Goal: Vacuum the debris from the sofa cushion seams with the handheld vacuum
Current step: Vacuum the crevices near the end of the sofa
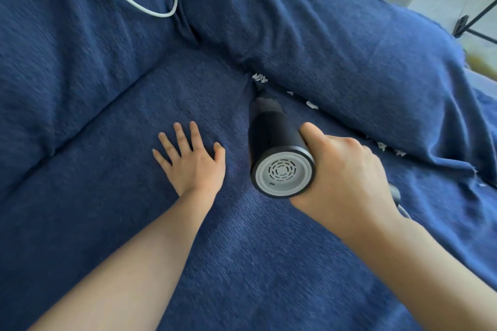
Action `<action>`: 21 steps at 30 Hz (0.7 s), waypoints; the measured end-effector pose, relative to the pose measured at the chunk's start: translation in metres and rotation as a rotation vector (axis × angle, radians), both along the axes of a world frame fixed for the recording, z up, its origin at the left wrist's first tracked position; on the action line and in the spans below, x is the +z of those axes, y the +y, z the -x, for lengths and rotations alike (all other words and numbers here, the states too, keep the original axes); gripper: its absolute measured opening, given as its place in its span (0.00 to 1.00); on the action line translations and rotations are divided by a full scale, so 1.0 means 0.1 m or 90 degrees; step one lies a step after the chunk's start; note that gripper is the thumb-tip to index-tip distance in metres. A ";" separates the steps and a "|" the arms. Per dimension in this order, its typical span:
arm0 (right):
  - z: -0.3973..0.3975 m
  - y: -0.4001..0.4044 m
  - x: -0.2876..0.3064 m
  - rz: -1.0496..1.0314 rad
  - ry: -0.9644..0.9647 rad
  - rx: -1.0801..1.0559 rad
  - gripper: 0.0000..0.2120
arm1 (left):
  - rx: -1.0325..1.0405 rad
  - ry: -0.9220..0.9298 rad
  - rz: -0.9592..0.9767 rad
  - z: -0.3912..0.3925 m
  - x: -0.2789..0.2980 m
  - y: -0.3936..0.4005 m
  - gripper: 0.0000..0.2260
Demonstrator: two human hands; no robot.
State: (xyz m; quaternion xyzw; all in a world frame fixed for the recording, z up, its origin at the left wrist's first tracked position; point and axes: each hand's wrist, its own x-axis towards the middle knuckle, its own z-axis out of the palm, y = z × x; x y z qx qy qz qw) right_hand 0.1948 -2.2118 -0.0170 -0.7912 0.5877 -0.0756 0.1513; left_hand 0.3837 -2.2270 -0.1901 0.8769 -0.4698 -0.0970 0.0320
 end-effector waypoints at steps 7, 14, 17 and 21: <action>0.08 -0.17 -0.23 -0.001 0.041 0.027 0.16 | -0.026 -0.046 0.019 0.02 -0.12 0.08 0.31; 0.23 -0.09 -0.23 -0.002 0.026 0.012 0.15 | -0.021 -0.057 0.013 0.04 -0.13 0.07 0.30; 0.32 0.01 -0.19 0.004 0.033 0.013 0.15 | -0.011 -0.051 0.009 0.06 -0.10 0.07 0.30; 0.44 0.12 -0.16 0.019 0.054 0.008 0.16 | 0.005 -0.034 0.018 0.13 -0.07 0.10 0.28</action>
